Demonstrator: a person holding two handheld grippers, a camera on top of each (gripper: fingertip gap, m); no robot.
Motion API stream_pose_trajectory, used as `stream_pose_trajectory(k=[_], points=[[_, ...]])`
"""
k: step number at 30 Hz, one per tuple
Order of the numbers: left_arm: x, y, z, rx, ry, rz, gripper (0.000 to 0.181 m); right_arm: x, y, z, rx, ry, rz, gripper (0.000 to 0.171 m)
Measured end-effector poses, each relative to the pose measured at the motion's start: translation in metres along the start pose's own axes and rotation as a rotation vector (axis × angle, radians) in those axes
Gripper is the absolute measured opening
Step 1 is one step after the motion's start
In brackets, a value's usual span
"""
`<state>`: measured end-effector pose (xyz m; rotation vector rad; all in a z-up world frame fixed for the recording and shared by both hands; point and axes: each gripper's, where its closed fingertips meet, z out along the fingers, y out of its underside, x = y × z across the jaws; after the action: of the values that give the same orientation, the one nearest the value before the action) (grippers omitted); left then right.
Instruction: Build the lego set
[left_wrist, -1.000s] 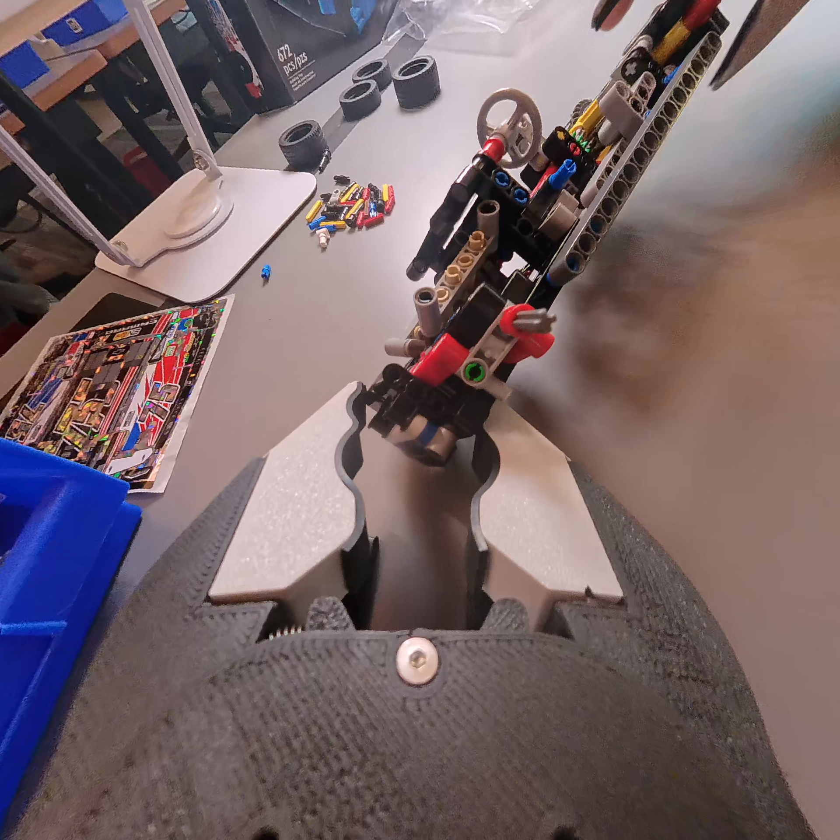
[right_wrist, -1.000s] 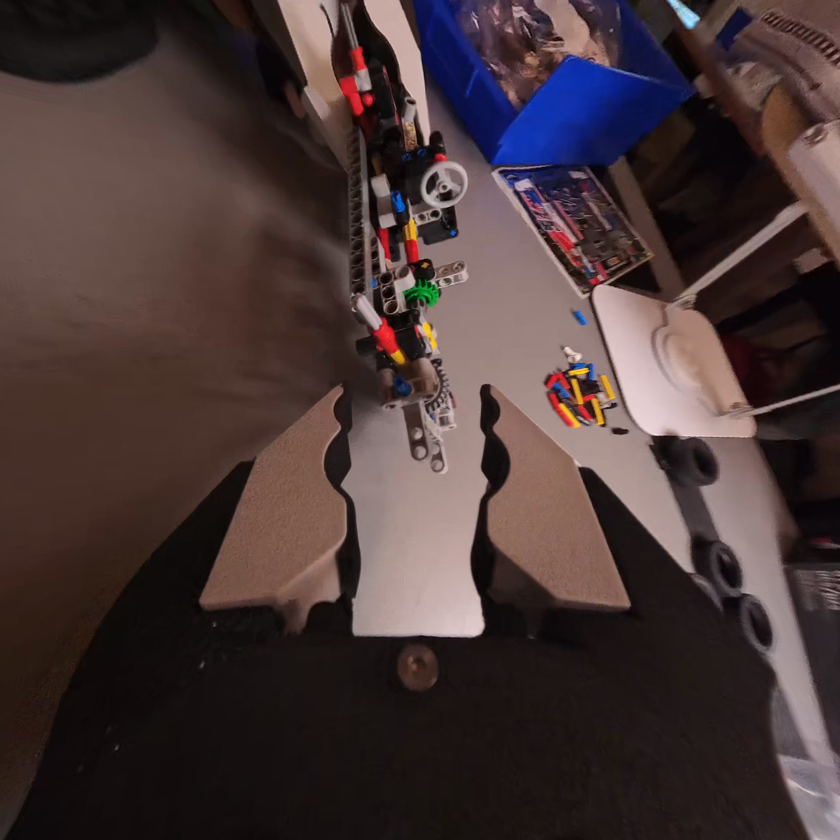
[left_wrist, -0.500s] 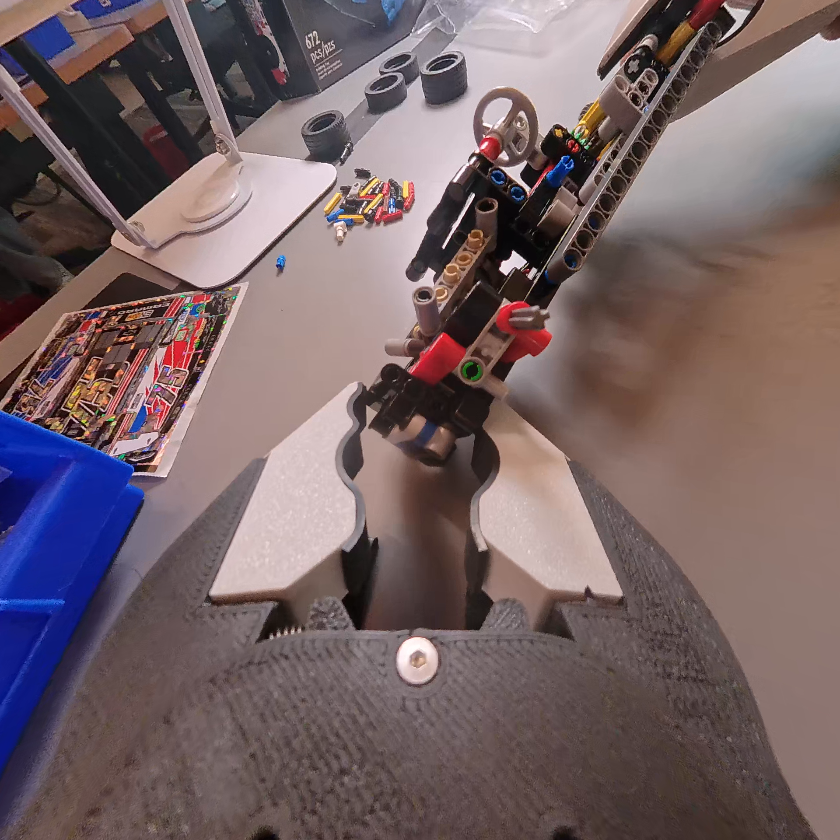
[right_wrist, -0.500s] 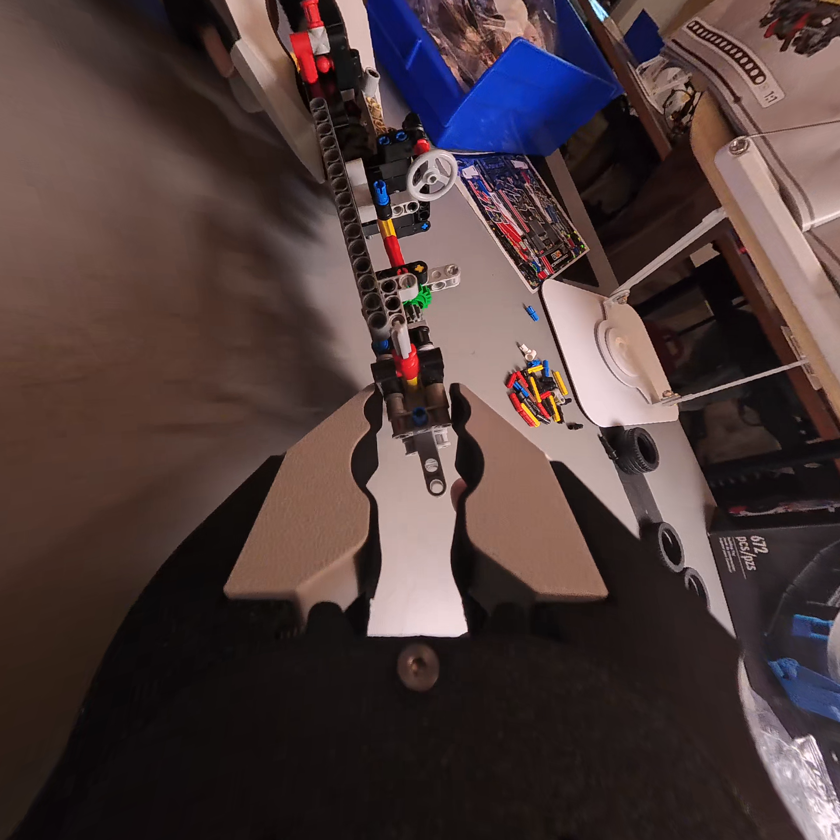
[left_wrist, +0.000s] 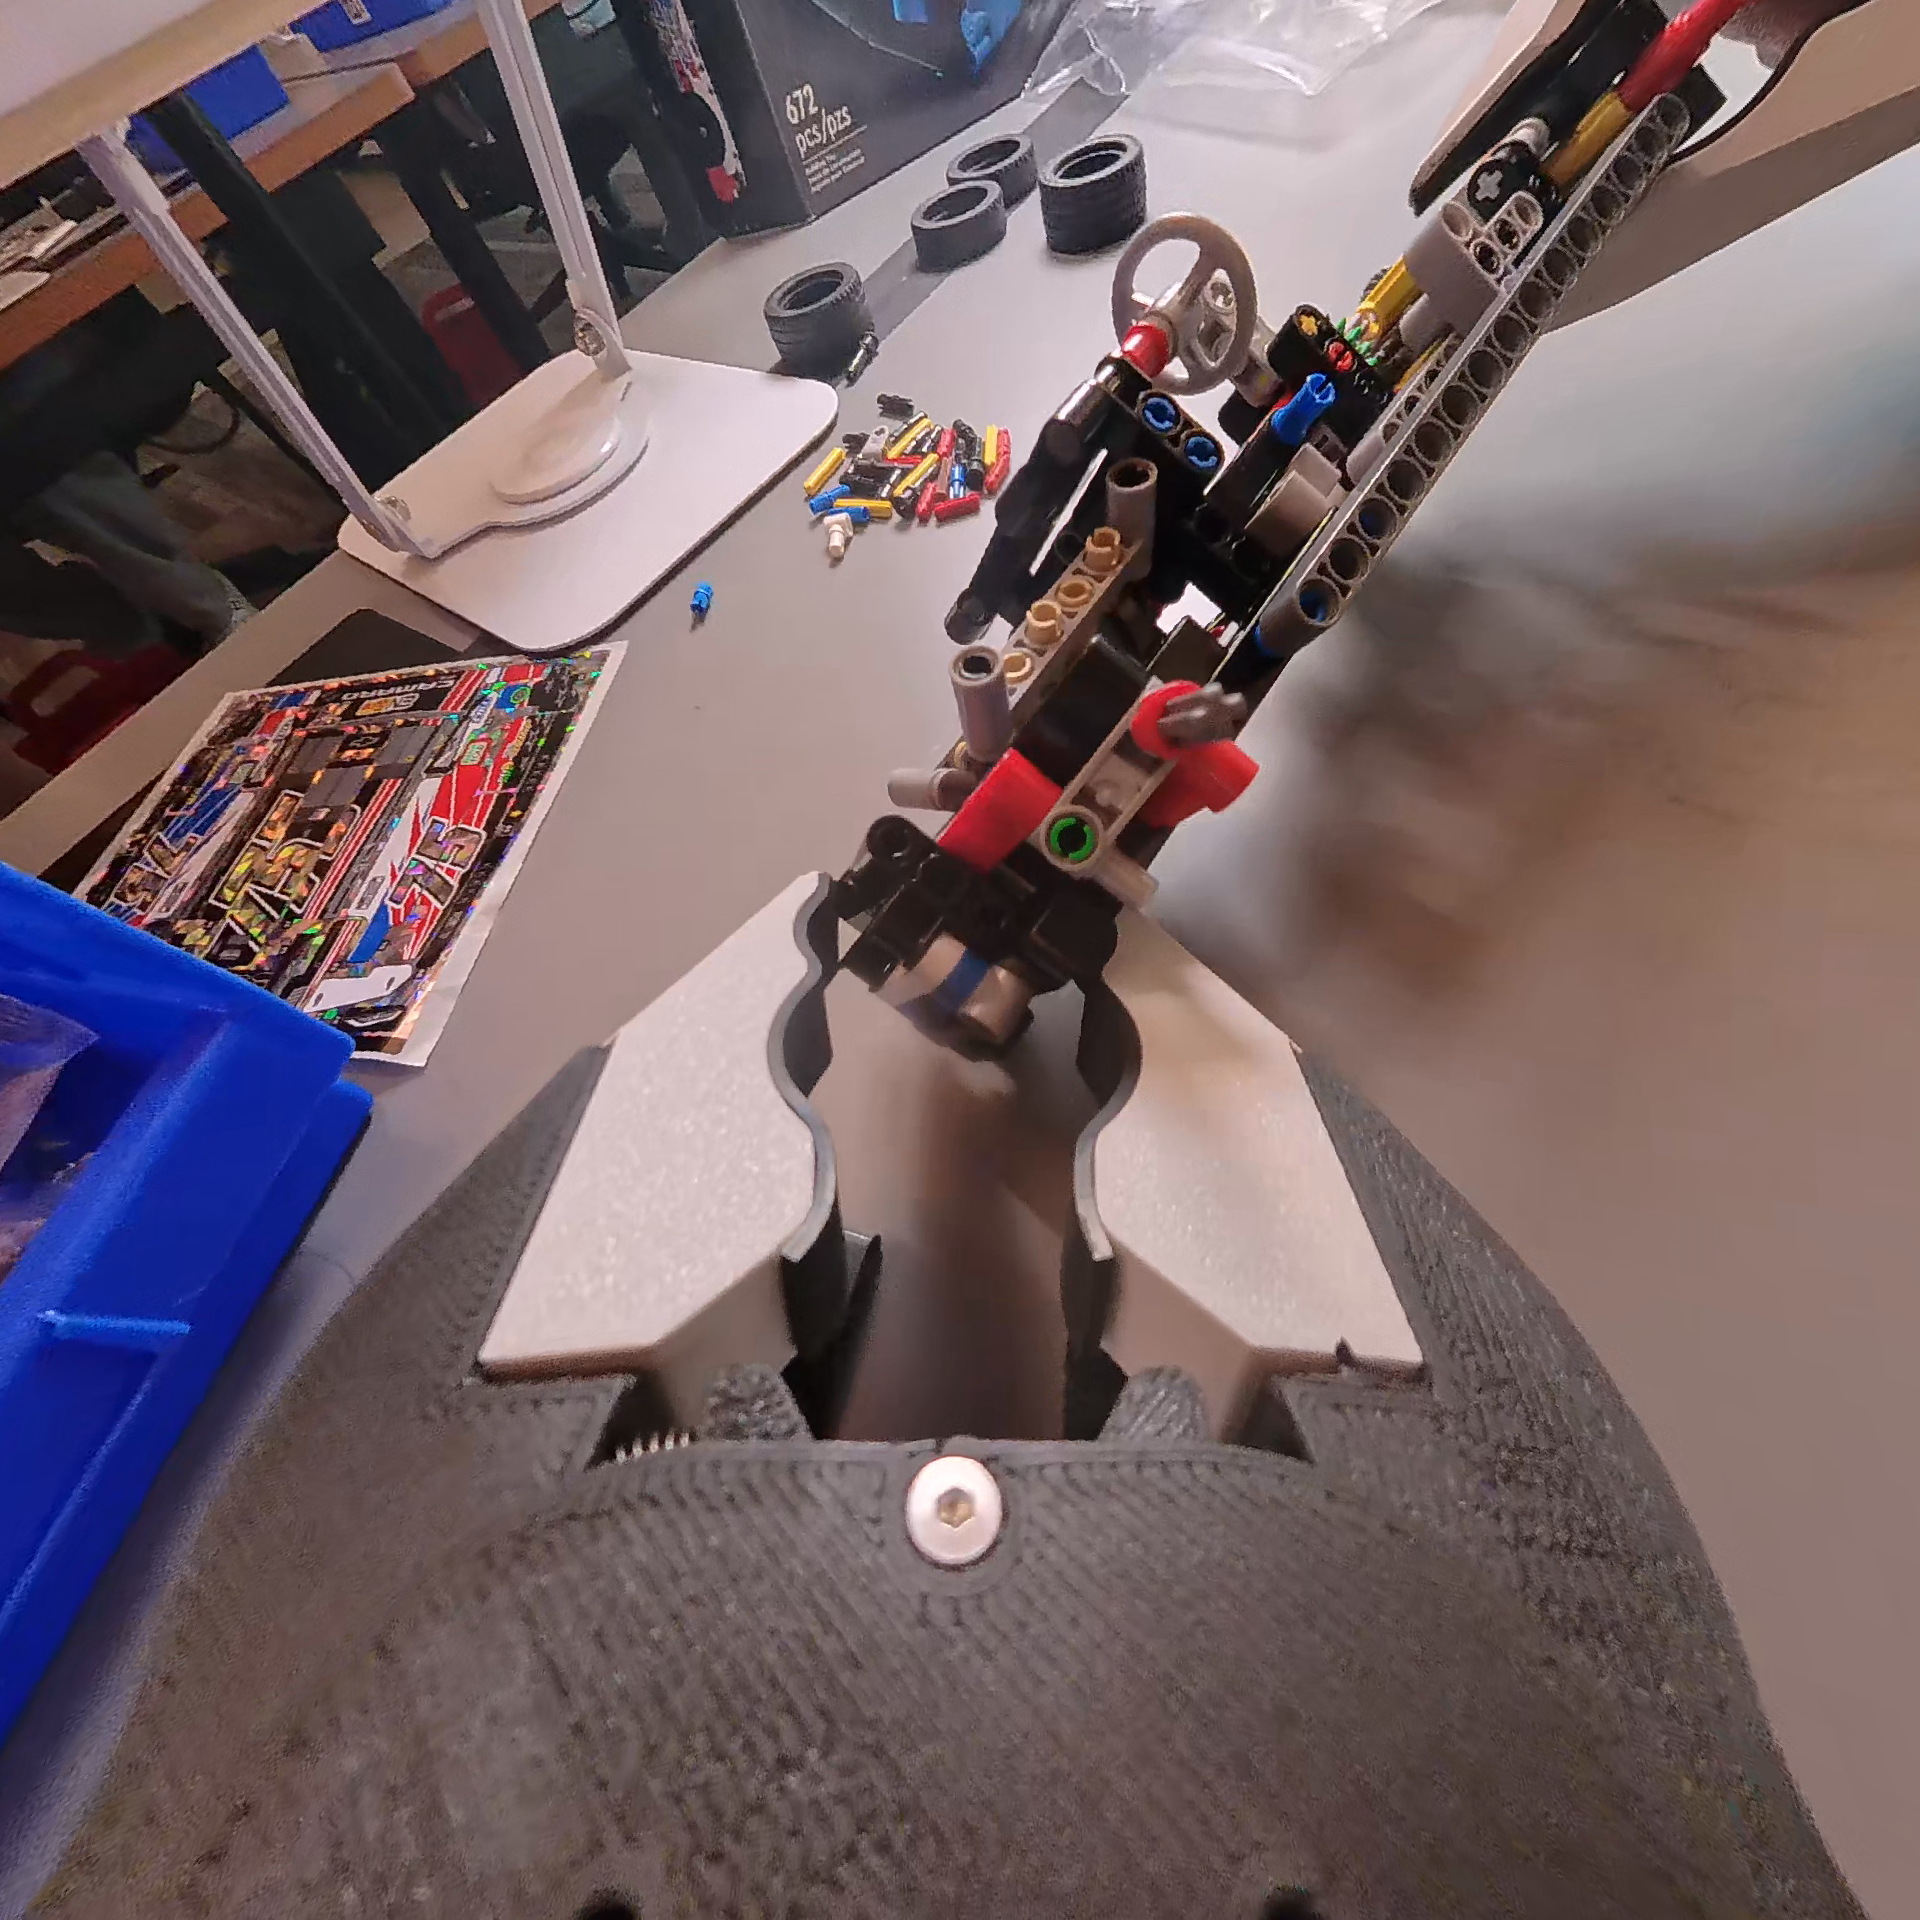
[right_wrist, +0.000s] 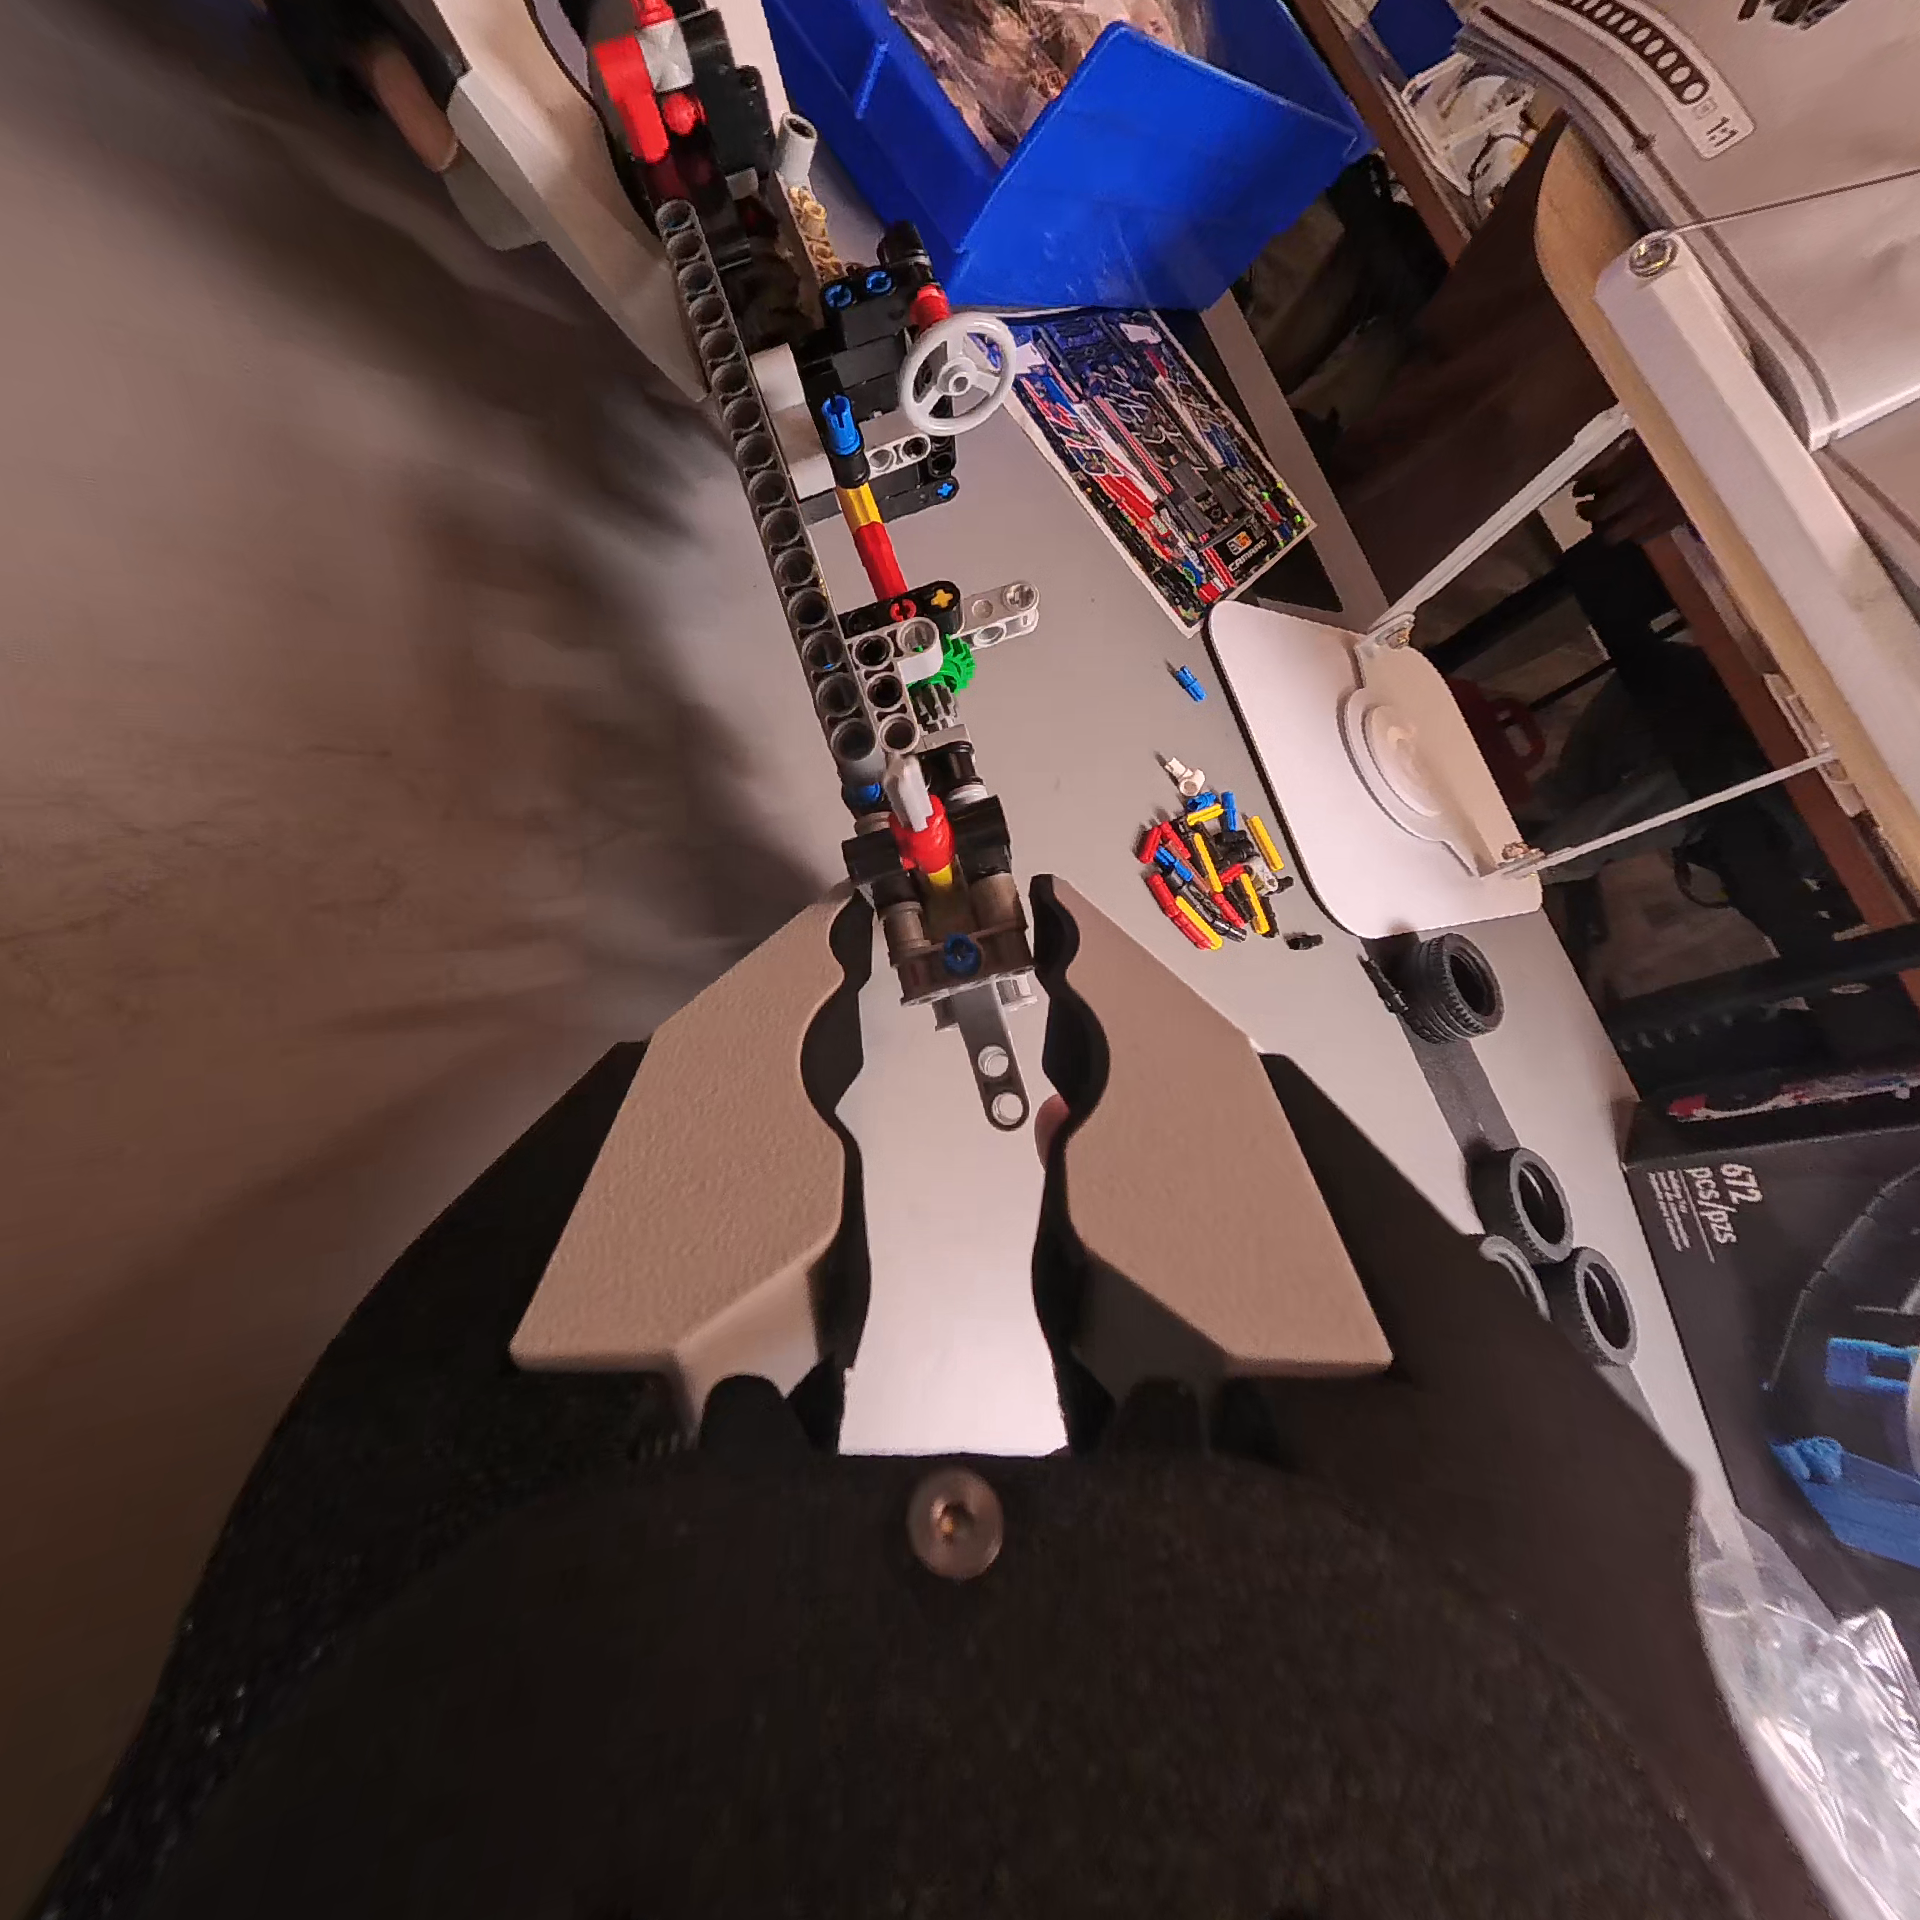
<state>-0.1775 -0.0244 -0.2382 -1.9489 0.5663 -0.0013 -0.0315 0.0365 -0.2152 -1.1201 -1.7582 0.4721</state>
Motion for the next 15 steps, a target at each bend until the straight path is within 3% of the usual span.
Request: stream_pose_trajectory(k=[1,13,15], points=[[-0.0006,-0.0001,-0.0001,0.001,-0.003,-0.004,0.044,0.0,-0.0003,0.0003,0.001,-0.001,0.006,0.029],[-0.0026,0.0007,0.0007,-0.007,-0.012,-0.017,0.044,0.0014,0.0009,0.0027,0.011,0.01,0.041,0.031],[-0.0022,0.0006,0.0008,-0.006,-0.013,-0.011,0.044,-0.0027,0.0013,0.0033,0.002,-0.006,0.017,0.041]])
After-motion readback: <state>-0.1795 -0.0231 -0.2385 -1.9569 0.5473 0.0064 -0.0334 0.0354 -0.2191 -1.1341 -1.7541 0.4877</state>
